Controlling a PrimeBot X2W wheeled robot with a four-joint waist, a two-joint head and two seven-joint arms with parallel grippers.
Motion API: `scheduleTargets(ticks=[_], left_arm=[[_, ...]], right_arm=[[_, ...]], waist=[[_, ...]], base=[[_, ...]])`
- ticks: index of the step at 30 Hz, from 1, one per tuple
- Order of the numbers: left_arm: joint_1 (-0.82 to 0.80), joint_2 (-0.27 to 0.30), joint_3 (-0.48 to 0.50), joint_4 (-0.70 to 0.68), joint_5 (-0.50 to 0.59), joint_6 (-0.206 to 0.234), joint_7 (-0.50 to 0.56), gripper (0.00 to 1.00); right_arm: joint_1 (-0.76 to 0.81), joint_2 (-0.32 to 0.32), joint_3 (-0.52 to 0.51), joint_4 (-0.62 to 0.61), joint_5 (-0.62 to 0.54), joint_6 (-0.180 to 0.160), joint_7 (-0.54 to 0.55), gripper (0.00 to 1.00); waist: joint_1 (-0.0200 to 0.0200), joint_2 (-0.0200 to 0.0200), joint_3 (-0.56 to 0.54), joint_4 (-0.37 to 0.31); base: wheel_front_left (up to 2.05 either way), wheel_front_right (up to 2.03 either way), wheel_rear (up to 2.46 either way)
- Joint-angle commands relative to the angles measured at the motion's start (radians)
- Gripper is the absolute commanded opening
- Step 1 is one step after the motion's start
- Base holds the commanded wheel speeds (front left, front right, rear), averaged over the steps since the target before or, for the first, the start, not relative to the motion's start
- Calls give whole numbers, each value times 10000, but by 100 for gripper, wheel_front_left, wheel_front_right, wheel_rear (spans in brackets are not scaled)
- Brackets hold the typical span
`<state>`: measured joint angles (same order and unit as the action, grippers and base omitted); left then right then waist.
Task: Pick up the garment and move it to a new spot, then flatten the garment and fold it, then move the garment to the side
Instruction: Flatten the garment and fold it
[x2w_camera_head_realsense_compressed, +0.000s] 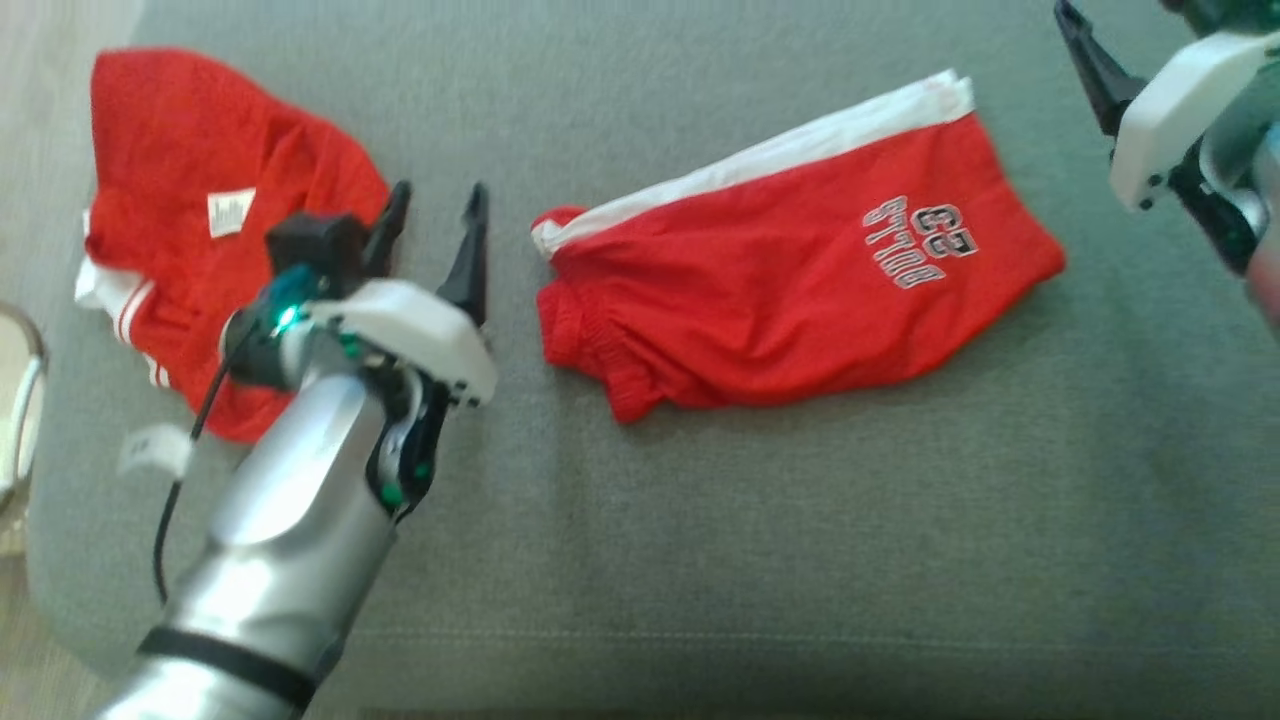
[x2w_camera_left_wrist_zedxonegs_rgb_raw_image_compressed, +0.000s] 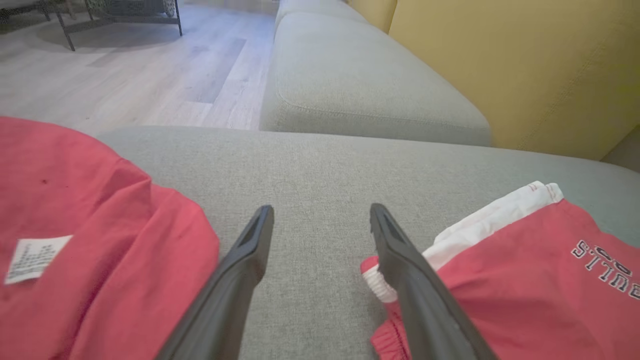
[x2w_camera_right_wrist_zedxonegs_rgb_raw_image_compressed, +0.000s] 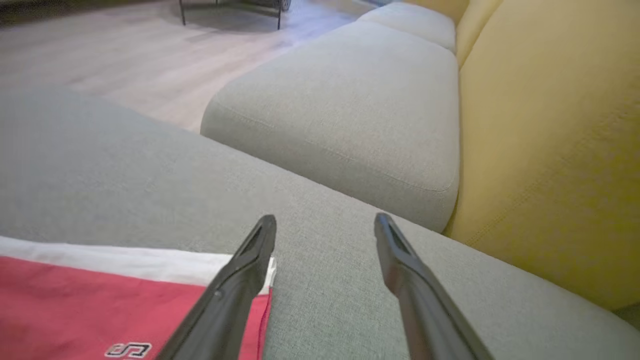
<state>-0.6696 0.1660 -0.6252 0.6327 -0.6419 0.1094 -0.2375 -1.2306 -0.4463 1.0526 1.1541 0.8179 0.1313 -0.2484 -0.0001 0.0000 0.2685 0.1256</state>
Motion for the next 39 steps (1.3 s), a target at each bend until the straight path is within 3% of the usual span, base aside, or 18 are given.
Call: scheduleTargets(ticks=[1, 6, 10, 14, 18, 26, 34, 39], left_arm=[[-80, 422, 462, -484, 120, 141, -140, 100], [985, 812, 1171, -2018, 667, 744, -235, 100], [2316, 831, 2019, -3545, 1173, 1255, -239, 100], [3621, 681, 2565, -4801, 1853, 1512, -241, 100], [4826, 455, 2863, -5443, 2427, 1456, -241, 100], [6631, -16, 3468, -5934, 3708, 950, -242, 100], [7849, -825, 4176, -5695, 3981, 637, -242, 100], [7986, -1032, 4375, -5744, 3962, 342, -242, 100]], right_arm=[[73, -49, -426, -316, -150, -6, -122, 100], [1296, -301, -3266, -2154, -1579, -6, -130, 100], [3286, -70, -5747, -4075, -3587, -6, -131, 100], [5659, 752, -7822, -5996, -5535, -6, -132, 100], [7809, 1873, -9190, -7593, -6754, -6, -132, 100], [10813, 3750, -10615, -9313, -7529, -6, -133, 100], [11733, 3953, -10693, -9485, -7463, -6, -133, 100], [11815, 3957, -10692, -9442, -7232, -6, -100, 100]], waist=[[1, 0, -494, -260], [1, 0, -1233, -555], [1, 0, -1805, -777], [1, 0, -2326, -906], [1, 0, -2769, -990], [1, 0, -3064, -1118], [1, 0, -3178, -1199], [1, 0, -3197, -1141]], base=[[0, 0, 0], [0, 0, 0], [0, 0, 0], [0, 0, 0], [0, 0, 0], [0, 0, 0], [0, 0, 0], [0, 0, 0]])
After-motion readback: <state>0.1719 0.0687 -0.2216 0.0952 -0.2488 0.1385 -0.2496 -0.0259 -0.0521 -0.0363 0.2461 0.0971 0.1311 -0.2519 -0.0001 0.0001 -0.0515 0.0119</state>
